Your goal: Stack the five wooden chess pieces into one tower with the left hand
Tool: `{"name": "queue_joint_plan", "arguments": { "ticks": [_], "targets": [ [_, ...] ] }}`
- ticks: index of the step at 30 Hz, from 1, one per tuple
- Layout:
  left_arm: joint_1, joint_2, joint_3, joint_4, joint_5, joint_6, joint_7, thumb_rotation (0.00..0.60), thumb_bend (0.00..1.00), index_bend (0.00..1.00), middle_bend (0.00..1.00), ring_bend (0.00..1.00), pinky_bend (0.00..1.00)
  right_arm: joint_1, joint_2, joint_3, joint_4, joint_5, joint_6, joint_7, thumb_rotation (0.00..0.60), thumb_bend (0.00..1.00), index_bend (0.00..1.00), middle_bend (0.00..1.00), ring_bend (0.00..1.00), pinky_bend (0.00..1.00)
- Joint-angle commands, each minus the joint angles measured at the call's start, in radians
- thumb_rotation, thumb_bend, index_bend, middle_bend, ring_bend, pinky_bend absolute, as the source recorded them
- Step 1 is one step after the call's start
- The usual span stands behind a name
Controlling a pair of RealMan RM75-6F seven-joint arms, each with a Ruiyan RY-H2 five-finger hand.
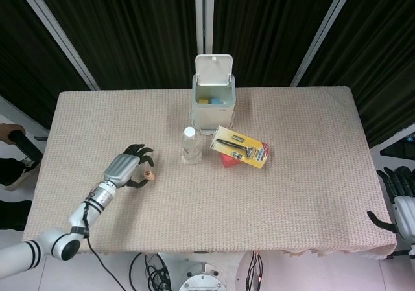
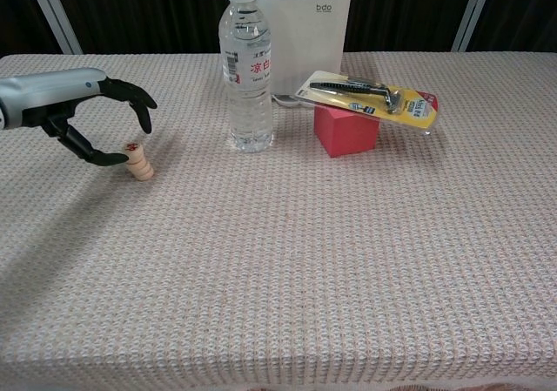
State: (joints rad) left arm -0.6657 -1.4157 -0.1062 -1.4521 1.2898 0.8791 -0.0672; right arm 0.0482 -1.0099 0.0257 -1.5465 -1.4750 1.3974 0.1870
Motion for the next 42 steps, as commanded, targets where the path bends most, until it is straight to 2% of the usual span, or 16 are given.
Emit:
{"name": "queue_joint_plan", "arguments": {
  "ticks": [1,5,11,23,33,42],
  "targets": [
    [0.017,0.044,0.01,-0.047,-0.004,0.009,0.004,0.6,0.28,0.33,0.11,0.0,0.0,0.001,0.0,0.0,0.0,-0.001,-0.002,-0.001,0.6,0.18,0.0,0.0,0.0,0.0],
    [0.028,0.08,0.022,-0.076,-0.031,-0.009,0.011,0.6,0.28,0.29,0.09,0.0,0.0,0.004,-0.003,-0.001,-0.002,-0.003,-0.006,-0.005,0.6,0.18,0.0,0.0,0.0,0.0],
    [0.024,0.082,0.027,-0.074,-0.042,-0.045,-0.016,0.6,0.28,0.24,0.07,0.0,0.0,0.0,-0.003,-0.003,-0.009,-0.007,0.003,-0.01,0.6,0.18,0.0,0.0,0.0,0.0],
    [-0.001,0.063,0.026,-0.051,-0.076,-0.1,-0.003,0.6,0.31,0.25,0.05,0.0,0.0,0.001,-0.003,-0.002,-0.002,0.001,-0.005,-0.004,0.6,0.18,0.0,0.0,0.0,0.0],
    [0.004,0.053,0.029,-0.041,-0.069,-0.092,-0.007,0.6,0.31,0.31,0.05,0.0,0.0,0.006,-0.005,-0.001,0.004,0.002,-0.012,-0.002,0.6,0.18,0.0,0.0,0.0,0.0],
    [0.008,0.055,0.028,-0.041,-0.056,-0.082,-0.02,0.6,0.31,0.32,0.05,0.0,0.0,0.006,-0.006,-0.001,0.0,0.003,-0.013,-0.009,0.6,0.18,0.0,0.0,0.0,0.0]
  ]
}}
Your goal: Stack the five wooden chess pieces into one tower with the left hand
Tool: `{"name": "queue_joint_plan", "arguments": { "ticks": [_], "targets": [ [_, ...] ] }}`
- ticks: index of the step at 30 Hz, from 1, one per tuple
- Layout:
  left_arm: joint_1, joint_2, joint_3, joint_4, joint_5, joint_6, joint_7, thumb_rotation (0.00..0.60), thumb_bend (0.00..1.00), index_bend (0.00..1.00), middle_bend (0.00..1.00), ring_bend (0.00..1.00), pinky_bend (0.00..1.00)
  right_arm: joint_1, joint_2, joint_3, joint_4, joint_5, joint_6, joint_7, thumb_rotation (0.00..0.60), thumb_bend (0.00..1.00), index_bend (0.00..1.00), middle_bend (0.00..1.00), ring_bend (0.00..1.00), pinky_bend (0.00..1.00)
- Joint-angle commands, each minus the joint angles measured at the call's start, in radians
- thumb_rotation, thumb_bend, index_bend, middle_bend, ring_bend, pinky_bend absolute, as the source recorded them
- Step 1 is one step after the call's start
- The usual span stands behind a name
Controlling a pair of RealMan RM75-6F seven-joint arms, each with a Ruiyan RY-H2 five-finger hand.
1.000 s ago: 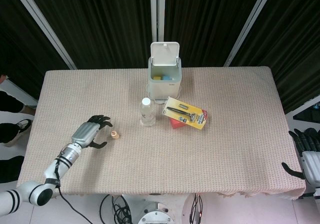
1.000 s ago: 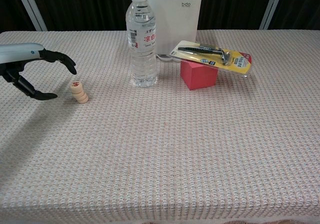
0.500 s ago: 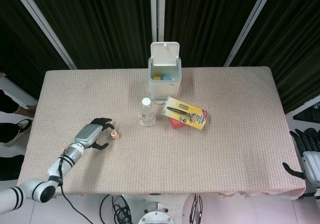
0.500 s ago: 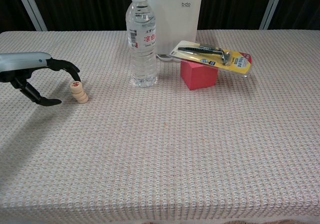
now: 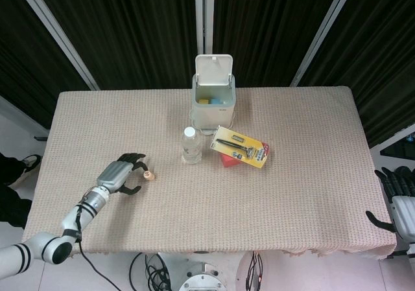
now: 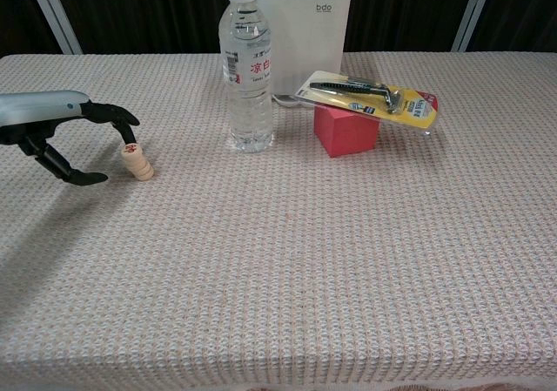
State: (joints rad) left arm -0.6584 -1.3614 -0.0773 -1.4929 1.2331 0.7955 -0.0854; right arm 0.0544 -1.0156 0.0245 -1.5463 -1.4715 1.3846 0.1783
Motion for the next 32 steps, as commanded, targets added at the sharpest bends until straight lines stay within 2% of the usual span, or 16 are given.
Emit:
{"name": "queue_joint_plan", "arguments": {
  "ticks": [1,6,10,13,15,18,20,23,25,27,30,32],
  "targets": [
    [0.001,0.001,-0.002,-0.001,0.002,0.002,-0.003,0.6,0.31,0.32,0.05,0.0,0.0,0.0,0.0,0.0,-0.001,0.0,0.001,0.0,0.6,0.18,0.0,0.0,0.0,0.0],
    [0.013,0.02,-0.017,-0.022,0.004,0.044,-0.006,0.6,0.31,0.26,0.05,0.0,0.0,-0.002,0.002,0.002,-0.001,0.003,0.004,0.002,0.6,0.18,0.0,0.0,0.0,0.0],
    [0.075,0.079,-0.014,-0.083,0.022,0.172,0.036,0.6,0.3,0.2,0.06,0.0,0.0,-0.004,0.005,0.004,0.0,0.002,0.009,0.008,0.6,0.18,0.0,0.0,0.0,0.0],
    [0.164,0.136,0.031,-0.128,0.077,0.313,0.085,0.6,0.27,0.19,0.07,0.0,0.0,-0.006,0.006,0.003,0.006,0.0,0.015,0.008,0.6,0.18,0.0,0.0,0.0,0.0],
    [0.246,0.153,0.078,-0.128,0.181,0.456,0.06,0.6,0.24,0.18,0.1,0.0,0.0,-0.011,0.003,0.001,0.013,-0.001,0.022,-0.005,0.6,0.18,0.0,0.0,0.0,0.0],
    [0.366,0.148,0.146,-0.046,0.325,0.671,0.083,0.6,0.13,0.14,0.13,0.0,0.0,-0.024,-0.013,-0.007,0.027,-0.006,0.044,-0.067,0.6,0.18,0.0,0.0,0.0,0.0],
    [0.436,0.13,0.172,0.028,0.384,0.791,0.124,0.6,0.07,0.1,0.12,0.0,0.0,-0.037,-0.021,-0.02,0.027,-0.015,0.054,-0.087,0.6,0.18,0.0,0.0,0.0,0.0],
    [0.502,0.139,0.205,0.058,0.4,0.85,0.146,0.594,0.06,0.06,0.05,0.0,0.0,-0.053,-0.025,-0.039,0.026,-0.027,0.062,-0.088,0.6,0.17,0.0,0.0,0.0,0.0],
    [0.526,0.15,0.214,0.061,0.401,0.862,0.165,0.557,0.06,0.05,0.02,0.0,0.0,-0.062,-0.03,-0.046,0.031,-0.037,0.073,-0.094,0.6,0.16,0.0,0.0,0.0,0.0],
    [0.545,0.161,0.217,0.048,0.388,0.859,0.169,0.494,0.06,0.04,0.01,0.0,0.0,-0.069,-0.04,-0.048,0.041,-0.048,0.09,-0.102,0.6,0.15,0.0,0.0,0.0,0.0],
    [0.557,0.176,0.215,0.026,0.374,0.846,0.161,0.445,0.06,0.03,0.0,0.0,0.0,-0.074,-0.047,-0.046,0.045,-0.057,0.106,-0.097,0.6,0.15,0.0,0.0,0.0,0.0],
    [0.56,0.182,0.214,0.025,0.381,0.839,0.174,0.433,0.06,0.03,0.0,0.0,0.0,-0.076,-0.046,-0.044,0.045,-0.06,0.113,-0.097,0.6,0.15,0.0,0.0,0.0,0.0]
  ]
}}
